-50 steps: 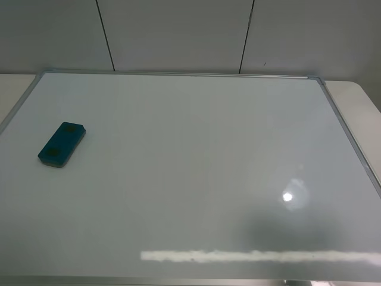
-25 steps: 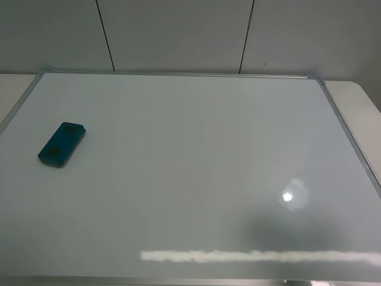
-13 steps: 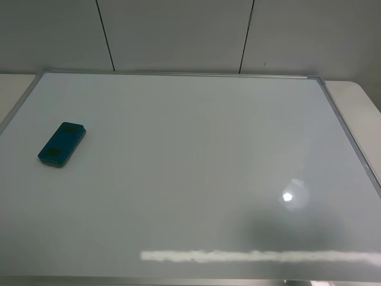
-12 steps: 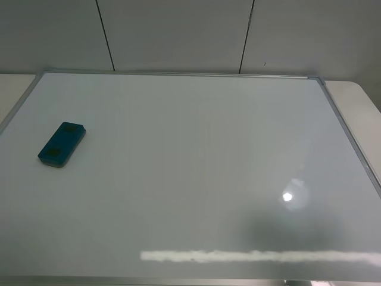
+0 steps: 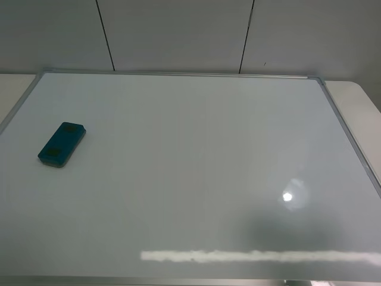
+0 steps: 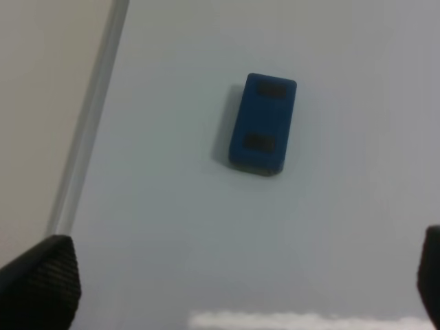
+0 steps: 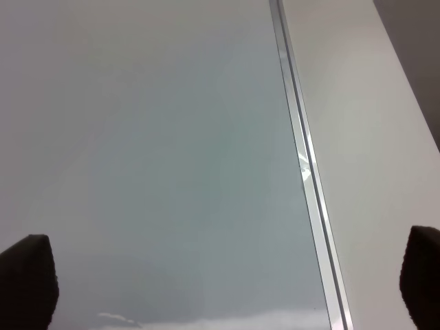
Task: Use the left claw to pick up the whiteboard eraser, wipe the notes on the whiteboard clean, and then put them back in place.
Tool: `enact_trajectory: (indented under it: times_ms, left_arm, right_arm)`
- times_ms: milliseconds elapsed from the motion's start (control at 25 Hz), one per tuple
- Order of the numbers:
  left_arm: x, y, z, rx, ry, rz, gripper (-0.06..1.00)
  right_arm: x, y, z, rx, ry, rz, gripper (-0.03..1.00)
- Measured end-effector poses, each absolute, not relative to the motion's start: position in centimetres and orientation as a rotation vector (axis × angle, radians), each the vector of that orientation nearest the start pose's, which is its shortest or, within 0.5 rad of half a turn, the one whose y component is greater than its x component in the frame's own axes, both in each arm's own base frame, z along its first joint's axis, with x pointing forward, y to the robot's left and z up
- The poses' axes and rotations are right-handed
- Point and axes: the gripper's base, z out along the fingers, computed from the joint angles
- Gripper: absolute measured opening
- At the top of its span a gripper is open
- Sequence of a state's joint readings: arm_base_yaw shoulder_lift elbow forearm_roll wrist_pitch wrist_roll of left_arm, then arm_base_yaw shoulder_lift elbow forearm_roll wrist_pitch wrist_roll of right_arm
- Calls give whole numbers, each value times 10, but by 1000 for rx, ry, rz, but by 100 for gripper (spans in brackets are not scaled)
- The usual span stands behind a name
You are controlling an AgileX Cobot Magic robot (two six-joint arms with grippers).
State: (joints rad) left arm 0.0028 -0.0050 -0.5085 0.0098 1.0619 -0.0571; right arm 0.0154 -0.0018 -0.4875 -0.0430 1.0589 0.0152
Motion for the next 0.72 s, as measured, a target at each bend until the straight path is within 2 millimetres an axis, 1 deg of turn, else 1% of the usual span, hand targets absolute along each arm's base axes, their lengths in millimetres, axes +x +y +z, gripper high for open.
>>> enact_trajectory:
  times_ms: [720]
  left_arm:
    - [-7,1,279,-61,2031,-22,99]
  right_arm:
    - [-4,-3,274,1,2053,-33,99]
